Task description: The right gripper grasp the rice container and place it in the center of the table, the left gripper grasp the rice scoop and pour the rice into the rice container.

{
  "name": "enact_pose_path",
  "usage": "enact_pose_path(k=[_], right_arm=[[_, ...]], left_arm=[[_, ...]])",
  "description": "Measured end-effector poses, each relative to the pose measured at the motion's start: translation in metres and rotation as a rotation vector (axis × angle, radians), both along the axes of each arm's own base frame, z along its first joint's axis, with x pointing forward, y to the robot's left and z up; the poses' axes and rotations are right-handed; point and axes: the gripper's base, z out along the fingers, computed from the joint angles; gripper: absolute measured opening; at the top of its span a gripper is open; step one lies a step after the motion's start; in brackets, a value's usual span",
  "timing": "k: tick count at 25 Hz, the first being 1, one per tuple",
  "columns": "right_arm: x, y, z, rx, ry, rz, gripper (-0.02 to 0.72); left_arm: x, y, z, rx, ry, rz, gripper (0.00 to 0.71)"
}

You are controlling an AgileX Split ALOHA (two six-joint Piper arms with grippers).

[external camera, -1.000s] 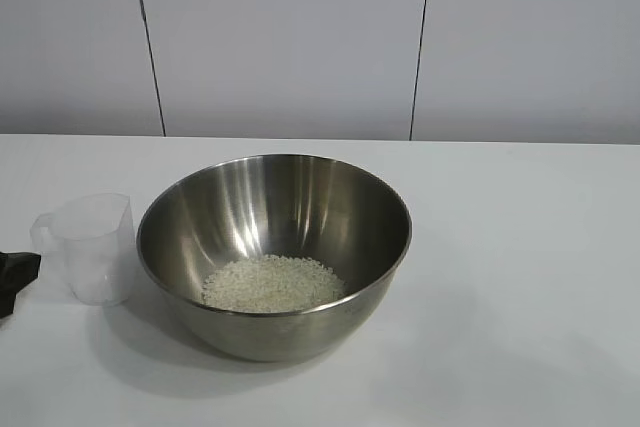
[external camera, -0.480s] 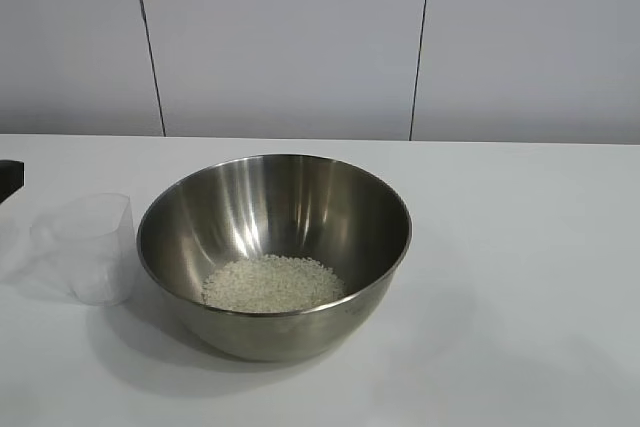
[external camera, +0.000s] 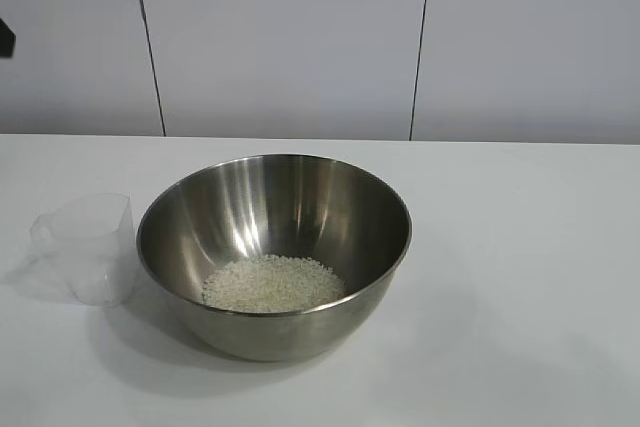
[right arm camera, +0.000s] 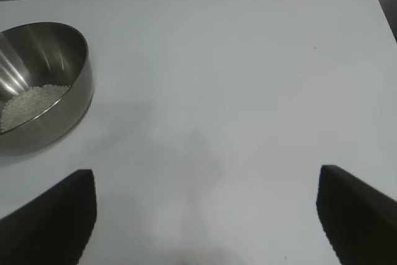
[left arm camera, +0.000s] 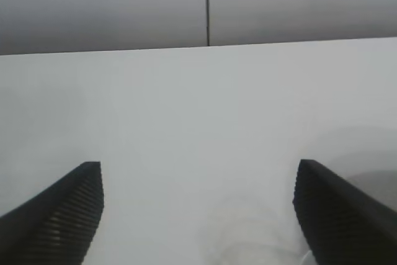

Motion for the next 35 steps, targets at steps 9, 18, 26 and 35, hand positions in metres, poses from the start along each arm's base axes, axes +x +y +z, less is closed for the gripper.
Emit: enact_pose_path(k=[9,18,26,35], right_arm=[[0.000,0.000,0.000,0.000,0.000,0.000,0.661],[0.000,0.000,0.000,0.000,0.000,0.000,0.661],[0.000,0.000,0.000,0.000,0.000,0.000,0.661],[0.000,0.000,0.000,0.000,0.000,0.000,0.661]], left_arm=[[-0.014,0.100,0.056,-0.087,0.018,0.215,0.605],[-0.072,0.093,0.113,-0.108,-0.202,0.183,0.605],[-0.153,0.015,0.142,-0.081,-0.380,-0.060,0.605],[-0.254,0.002,0.102,0.064,-0.445,0.080,0.605]])
